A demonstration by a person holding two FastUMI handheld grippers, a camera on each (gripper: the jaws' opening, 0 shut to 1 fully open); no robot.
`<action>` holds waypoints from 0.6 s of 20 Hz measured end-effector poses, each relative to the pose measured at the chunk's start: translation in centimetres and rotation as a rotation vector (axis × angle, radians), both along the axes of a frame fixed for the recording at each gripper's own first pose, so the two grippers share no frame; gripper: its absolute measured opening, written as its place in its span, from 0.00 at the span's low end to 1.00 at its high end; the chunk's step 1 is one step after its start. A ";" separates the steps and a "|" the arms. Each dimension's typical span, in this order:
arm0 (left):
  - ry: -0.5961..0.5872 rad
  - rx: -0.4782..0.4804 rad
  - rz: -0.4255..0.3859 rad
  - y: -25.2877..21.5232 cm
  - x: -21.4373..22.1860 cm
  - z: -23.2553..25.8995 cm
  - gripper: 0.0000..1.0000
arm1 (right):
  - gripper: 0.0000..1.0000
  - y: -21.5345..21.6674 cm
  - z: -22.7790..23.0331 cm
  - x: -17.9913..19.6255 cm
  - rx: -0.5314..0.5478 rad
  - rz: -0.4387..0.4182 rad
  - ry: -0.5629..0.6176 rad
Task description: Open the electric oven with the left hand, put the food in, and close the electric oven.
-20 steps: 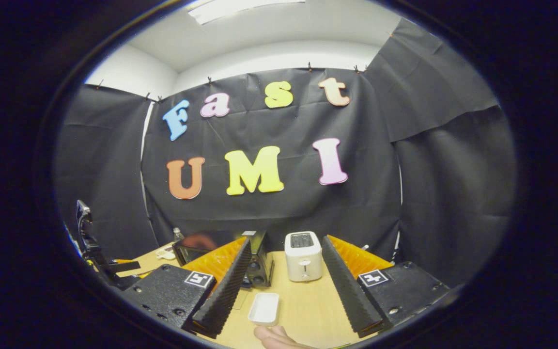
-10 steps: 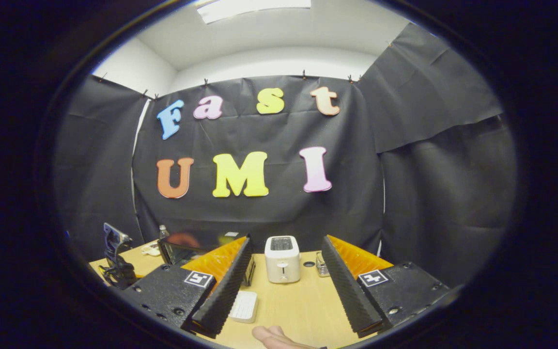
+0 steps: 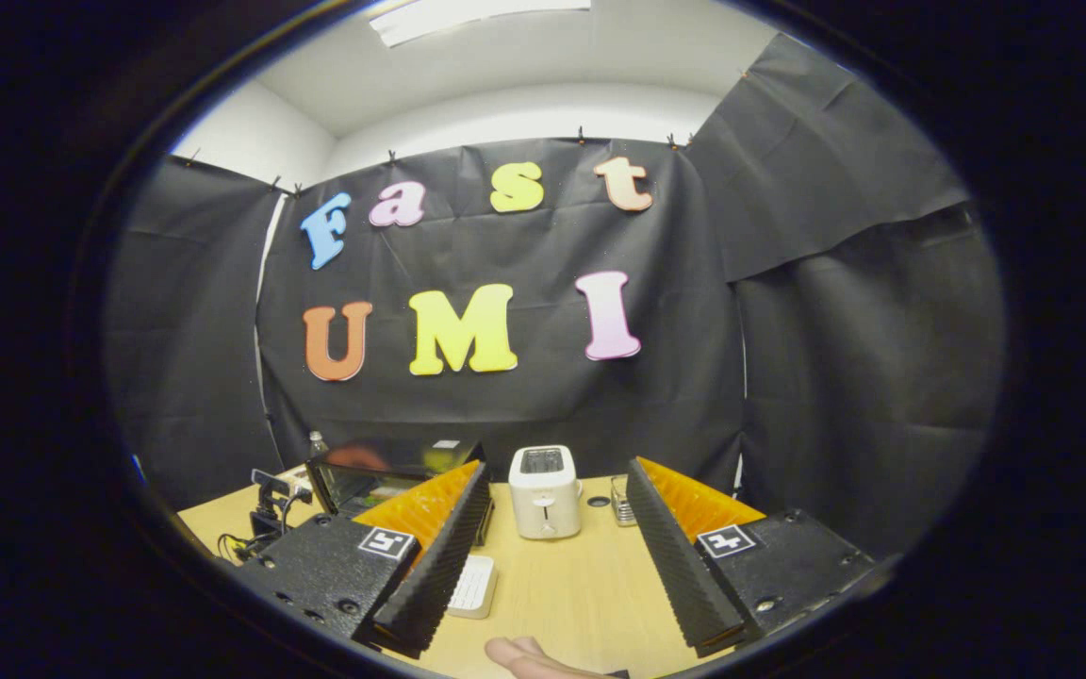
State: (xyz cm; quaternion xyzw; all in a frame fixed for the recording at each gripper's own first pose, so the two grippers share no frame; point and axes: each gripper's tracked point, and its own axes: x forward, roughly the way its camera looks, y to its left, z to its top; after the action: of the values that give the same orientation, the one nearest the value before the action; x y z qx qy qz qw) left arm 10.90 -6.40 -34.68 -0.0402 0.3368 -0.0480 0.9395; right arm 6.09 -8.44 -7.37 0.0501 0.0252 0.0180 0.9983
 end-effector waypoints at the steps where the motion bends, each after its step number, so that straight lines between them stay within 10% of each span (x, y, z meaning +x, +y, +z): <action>1: 0.010 -0.006 0.005 0.0 0.2 -0.3 0.93 | 0.94 -0.3 -0.2 0.0 0.010 -0.004 0.008; 12: 0.019 0.022 -0.009 -0.3 1.4 0.5 0.93 | 0.94 -1.5 -1.0 0.2 0.022 -0.025 0.032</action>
State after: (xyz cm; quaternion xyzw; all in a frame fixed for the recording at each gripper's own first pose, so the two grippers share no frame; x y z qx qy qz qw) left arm 12.26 -6.74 -34.19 -0.0287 0.3463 -0.0483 0.9365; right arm 6.25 -9.91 -8.41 0.0619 0.0403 0.0051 0.9973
